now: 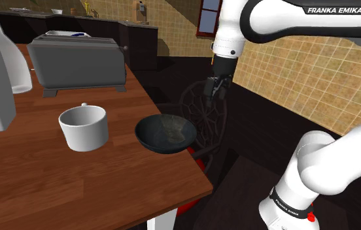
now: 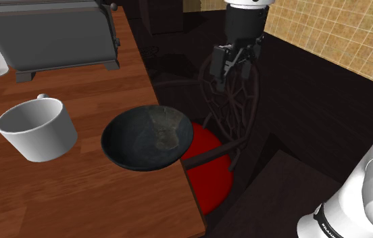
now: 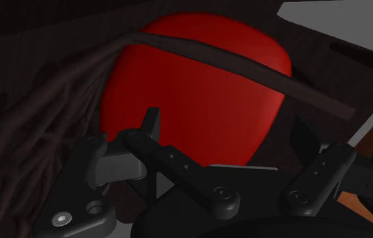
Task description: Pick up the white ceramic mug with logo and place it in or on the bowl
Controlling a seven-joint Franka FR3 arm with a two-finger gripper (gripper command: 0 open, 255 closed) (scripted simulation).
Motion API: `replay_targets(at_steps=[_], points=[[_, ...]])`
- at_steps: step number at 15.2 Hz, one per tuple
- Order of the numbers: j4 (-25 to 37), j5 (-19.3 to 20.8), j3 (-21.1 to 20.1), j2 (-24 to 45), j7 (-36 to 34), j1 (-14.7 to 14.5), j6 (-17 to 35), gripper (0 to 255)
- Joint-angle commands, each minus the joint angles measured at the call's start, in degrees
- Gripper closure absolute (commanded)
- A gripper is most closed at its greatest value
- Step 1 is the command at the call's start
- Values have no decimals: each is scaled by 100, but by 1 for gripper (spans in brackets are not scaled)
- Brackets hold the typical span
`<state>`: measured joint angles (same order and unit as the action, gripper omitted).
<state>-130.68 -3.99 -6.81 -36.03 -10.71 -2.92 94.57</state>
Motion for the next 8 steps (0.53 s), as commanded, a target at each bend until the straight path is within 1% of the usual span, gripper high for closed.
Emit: replay_targets(at_steps=[1, 5, 8], points=[[136, -106, -199, 236, -241, -60, 152, 0], [635, -222, -584, 822, -717, -145, 347, 0], [1077, -237, -865, 1300, -1082, -194, 464, 0]])
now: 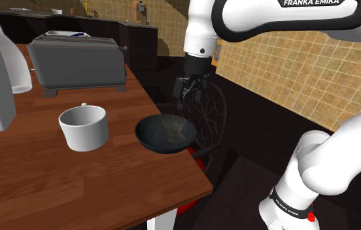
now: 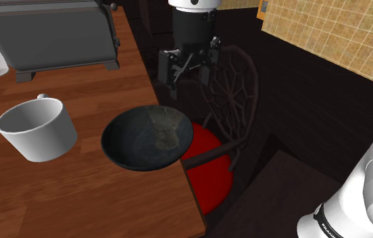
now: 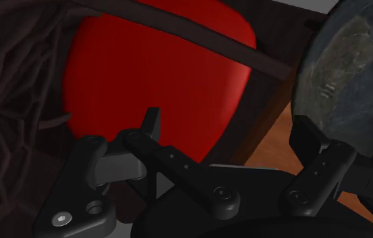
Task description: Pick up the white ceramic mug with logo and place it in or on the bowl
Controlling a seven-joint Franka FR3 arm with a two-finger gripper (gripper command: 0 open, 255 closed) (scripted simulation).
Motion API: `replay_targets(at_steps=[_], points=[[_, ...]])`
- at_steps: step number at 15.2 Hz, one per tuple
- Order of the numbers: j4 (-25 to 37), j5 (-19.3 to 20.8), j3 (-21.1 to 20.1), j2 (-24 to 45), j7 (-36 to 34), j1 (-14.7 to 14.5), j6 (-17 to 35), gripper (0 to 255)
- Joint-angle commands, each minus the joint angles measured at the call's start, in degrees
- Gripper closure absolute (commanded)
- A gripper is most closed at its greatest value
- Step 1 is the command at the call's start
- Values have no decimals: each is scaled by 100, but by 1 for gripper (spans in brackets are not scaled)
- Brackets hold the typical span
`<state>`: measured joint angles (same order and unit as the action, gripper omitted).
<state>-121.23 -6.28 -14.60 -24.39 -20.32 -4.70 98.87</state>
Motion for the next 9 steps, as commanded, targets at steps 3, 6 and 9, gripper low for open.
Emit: replay_targets(at_steps=[3, 6, 9], points=[[633, 46, -360, 649, -498, -60, 118, 0], [1199, 175, -624, 1199, -892, -112, 163, 0], [1839, 386, -870, 1796, -1301, -194, 156, 0]])
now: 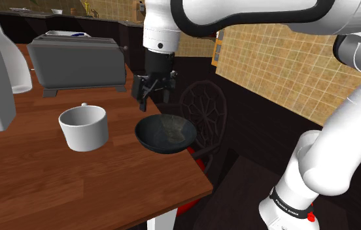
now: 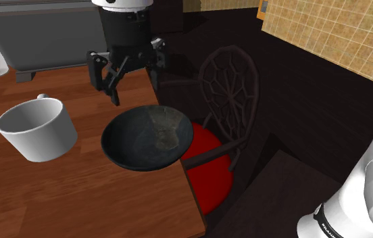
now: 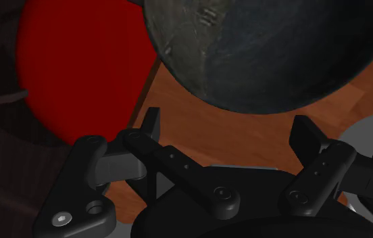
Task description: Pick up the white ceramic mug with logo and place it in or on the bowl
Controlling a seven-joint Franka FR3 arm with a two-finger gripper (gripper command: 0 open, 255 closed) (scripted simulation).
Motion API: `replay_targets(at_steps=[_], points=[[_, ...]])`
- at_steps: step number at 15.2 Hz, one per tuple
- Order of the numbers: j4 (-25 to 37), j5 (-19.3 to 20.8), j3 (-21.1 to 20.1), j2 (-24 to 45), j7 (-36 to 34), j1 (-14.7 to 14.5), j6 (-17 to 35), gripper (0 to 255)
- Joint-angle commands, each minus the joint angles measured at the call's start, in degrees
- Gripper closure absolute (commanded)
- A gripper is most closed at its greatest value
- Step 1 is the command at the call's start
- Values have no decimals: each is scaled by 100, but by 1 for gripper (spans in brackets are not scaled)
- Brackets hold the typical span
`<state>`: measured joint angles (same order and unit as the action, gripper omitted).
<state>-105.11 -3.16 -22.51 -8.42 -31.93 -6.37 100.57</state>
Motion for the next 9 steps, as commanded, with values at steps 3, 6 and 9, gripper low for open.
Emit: replay_targets(at_steps=[3, 6, 9], points=[[957, 366, -297, 848, -560, -161, -87, 0], [1805, 733, -467, 1560, -971, -379, -245, 0], [2823, 1154, -564, 2347, -1342, -716, -516, 0]])
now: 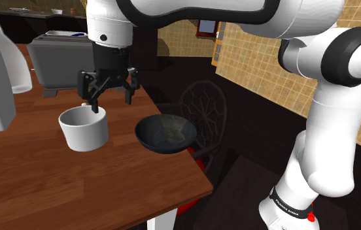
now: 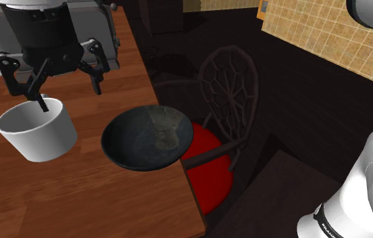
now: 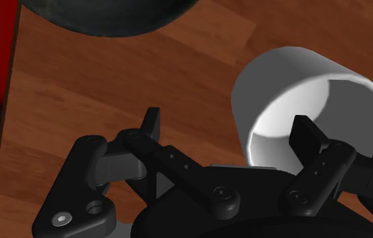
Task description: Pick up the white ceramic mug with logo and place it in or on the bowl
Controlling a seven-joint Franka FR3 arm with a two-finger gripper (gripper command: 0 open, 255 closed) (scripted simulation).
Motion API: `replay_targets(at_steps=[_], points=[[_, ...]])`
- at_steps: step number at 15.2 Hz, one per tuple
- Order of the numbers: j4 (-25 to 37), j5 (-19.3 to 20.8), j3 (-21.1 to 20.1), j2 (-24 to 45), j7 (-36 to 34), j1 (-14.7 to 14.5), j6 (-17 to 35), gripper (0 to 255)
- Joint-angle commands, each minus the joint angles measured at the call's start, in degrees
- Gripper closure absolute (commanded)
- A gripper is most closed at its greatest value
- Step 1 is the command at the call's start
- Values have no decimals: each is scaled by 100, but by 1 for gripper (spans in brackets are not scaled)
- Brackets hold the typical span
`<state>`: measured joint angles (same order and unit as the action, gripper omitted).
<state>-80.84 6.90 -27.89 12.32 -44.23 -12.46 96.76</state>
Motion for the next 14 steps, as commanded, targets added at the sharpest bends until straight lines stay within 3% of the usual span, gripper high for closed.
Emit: replay_targets(at_steps=[1, 8, 14], points=[[715, 268, -35, 503, -200, -226, -233, 0], [80, 233, -5, 436, -205, -158, 341, 0], [34, 233, -3, 435, -206, -154, 386, 0]])
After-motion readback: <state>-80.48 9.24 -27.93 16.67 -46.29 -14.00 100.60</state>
